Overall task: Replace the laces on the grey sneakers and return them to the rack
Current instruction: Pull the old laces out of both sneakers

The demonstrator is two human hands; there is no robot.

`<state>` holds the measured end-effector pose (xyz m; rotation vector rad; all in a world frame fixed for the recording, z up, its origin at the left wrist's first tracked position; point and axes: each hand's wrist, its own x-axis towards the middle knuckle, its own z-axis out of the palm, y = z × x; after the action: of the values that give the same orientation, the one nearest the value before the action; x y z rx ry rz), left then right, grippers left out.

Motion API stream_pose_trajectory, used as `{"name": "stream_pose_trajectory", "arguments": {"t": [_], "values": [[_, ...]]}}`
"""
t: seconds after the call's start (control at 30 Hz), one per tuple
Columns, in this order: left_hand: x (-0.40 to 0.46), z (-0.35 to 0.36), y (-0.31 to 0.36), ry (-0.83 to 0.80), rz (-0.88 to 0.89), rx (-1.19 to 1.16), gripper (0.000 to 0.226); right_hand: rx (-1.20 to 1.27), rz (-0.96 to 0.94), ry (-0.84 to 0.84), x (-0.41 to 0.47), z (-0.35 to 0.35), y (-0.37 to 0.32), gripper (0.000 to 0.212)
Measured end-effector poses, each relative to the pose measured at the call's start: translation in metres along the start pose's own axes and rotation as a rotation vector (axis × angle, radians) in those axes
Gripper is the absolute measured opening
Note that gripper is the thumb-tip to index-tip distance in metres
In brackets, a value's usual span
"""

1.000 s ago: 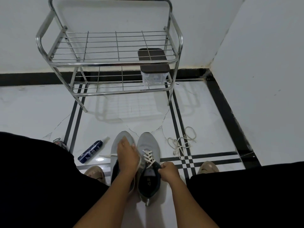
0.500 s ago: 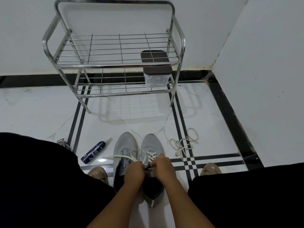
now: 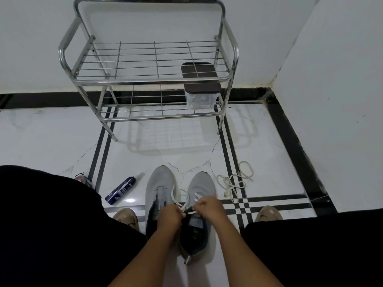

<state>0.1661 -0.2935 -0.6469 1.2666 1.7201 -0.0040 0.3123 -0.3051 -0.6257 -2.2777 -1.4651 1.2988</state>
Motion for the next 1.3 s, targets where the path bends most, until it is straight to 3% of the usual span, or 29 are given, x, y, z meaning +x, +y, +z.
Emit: {"name": "stream_pose_trajectory", "arguments": {"t": [0.1,0.17,0.23,0.33,0.37,0.4,0.5,0.63,0.7,0.73,0.8,0.9,0.97,1.03,1.13,1.3], "values": [[-0.002,-0.002,0.001,-0.004,0.021,0.032,0.014,-0.226,-0.03,-0.048,-0.003,0.019,-0.007,0.02],[-0.004,-0.002,0.002,-0.005,0.026,0.041,0.019,-0.093,0.068,-0.028,-0.005,0.026,-0.007,0.019],[-0.003,-0.002,0.001,-0.004,0.014,0.025,0.027,0.418,0.284,0.094,0.002,0.014,-0.006,0.018],[-0.003,-0.004,0.0,-0.015,-0.009,-0.003,0.025,1.48,0.532,0.43,0.012,-0.024,-0.002,0.011],[-0.002,-0.004,-0.002,-0.019,-0.007,-0.005,0.022,1.635,0.54,0.498,0.012,-0.035,0.0,0.01],[-0.001,-0.004,-0.003,-0.024,-0.004,-0.003,0.018,1.596,0.521,0.536,0.012,-0.043,0.0,0.009],[-0.003,-0.006,0.003,-0.055,-0.007,0.056,0.008,1.109,0.418,0.544,0.013,-0.036,-0.001,0.014],[-0.003,-0.009,0.013,-0.12,0.024,0.31,0.03,0.875,0.388,0.557,0.01,-0.016,0.001,0.031],[-0.005,-0.008,0.016,-0.111,0.046,0.415,0.037,0.473,0.398,0.571,0.009,-0.014,0.009,0.053],[-0.006,-0.007,0.016,-0.093,0.061,0.441,0.043,0.259,0.393,0.549,0.008,-0.014,0.014,0.056],[-0.007,-0.005,0.016,-0.014,0.124,0.442,0.054,-0.004,0.369,0.327,0.007,-0.013,0.018,0.042],[-0.012,-0.001,0.02,0.053,0.205,0.47,0.05,-0.096,0.35,-0.048,-0.002,-0.002,0.015,0.042],[-0.014,0.001,0.02,0.05,0.224,0.467,0.043,-0.122,0.296,-0.026,-0.006,0.008,0.015,0.034],[-0.014,0.002,0.017,0.047,0.208,0.38,0.038,-0.041,0.277,0.066,-0.009,0.011,0.02,0.011],[-0.018,0.004,0.015,0.093,0.258,0.368,0.027,0.078,0.315,0.072,-0.007,0.008,0.029,0.019],[-0.016,0.009,0.014,0.128,0.526,0.683,0.034,0.054,0.206,0.009,-0.004,0.01,0.028,0.019]]}}
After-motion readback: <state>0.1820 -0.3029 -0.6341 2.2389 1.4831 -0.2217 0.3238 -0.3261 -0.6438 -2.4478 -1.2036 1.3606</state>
